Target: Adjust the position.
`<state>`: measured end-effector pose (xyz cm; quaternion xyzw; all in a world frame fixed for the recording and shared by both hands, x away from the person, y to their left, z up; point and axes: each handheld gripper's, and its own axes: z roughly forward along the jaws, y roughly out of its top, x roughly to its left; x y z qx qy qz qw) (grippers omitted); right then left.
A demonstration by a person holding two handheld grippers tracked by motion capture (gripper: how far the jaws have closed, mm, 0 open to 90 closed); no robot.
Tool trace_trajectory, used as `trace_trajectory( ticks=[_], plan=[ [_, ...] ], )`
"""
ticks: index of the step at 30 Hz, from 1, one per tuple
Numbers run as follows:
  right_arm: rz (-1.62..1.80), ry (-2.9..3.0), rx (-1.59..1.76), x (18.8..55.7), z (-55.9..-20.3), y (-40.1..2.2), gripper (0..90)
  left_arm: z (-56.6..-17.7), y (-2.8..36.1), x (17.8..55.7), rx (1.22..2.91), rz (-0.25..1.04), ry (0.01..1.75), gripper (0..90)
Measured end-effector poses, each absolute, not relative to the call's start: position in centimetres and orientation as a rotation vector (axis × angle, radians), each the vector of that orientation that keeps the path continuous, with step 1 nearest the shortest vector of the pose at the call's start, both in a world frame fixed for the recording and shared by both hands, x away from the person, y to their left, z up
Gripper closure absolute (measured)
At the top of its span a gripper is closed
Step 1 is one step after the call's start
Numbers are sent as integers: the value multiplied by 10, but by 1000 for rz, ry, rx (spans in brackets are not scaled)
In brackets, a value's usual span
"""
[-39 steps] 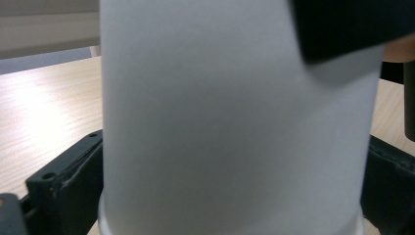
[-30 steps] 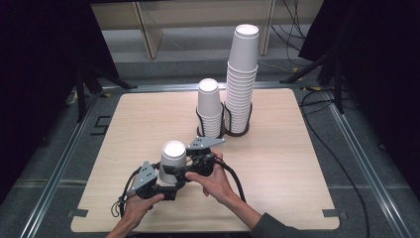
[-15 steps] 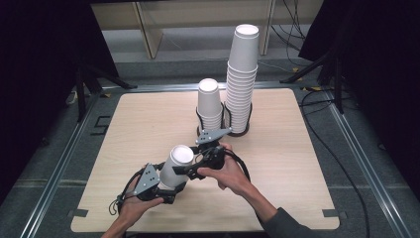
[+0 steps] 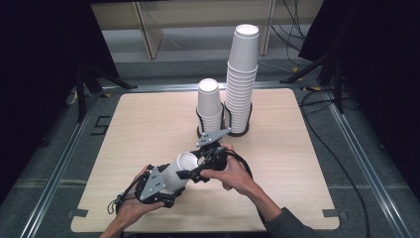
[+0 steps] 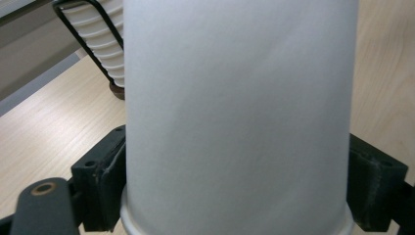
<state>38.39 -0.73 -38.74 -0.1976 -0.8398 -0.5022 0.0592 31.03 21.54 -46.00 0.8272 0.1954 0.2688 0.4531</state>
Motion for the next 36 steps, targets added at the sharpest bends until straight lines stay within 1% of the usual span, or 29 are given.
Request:
trace_trajectory(
  ticks=[4, 7, 9, 13, 20, 28, 33, 36],
  plan=[
    [-1500, -2543, -584, 383, -389, -6, 217, -460, 214, 309, 2074, 657, 465, 143],
    [-1503, -2531, -588, 383, -388, -7, 224, -460, 215, 310, 2045, 641, 472, 131],
    [-1504, -2523, -589, 383, -387, -8, 231, -461, 215, 310, 2021, 626, 477, 98],
    [-1516, -2486, -624, 382, -383, -11, 240, -464, 214, 310, 1914, 594, 493, 47],
    [-1591, -2405, -617, 387, -379, -20, 245, -461, 217, 309, 1814, 561, 481, 45],
    [-1592, -2359, -650, 388, -376, -27, 247, -459, 222, 310, 1770, 543, 480, 44],
    [-1594, -2329, -668, 388, -374, -31, 248, -458, 223, 310, 1744, 546, 468, 45],
    [-1614, -2332, -648, 390, -374, -32, 248, -457, 225, 309, 1758, 564, 463, 45]
  ],
)
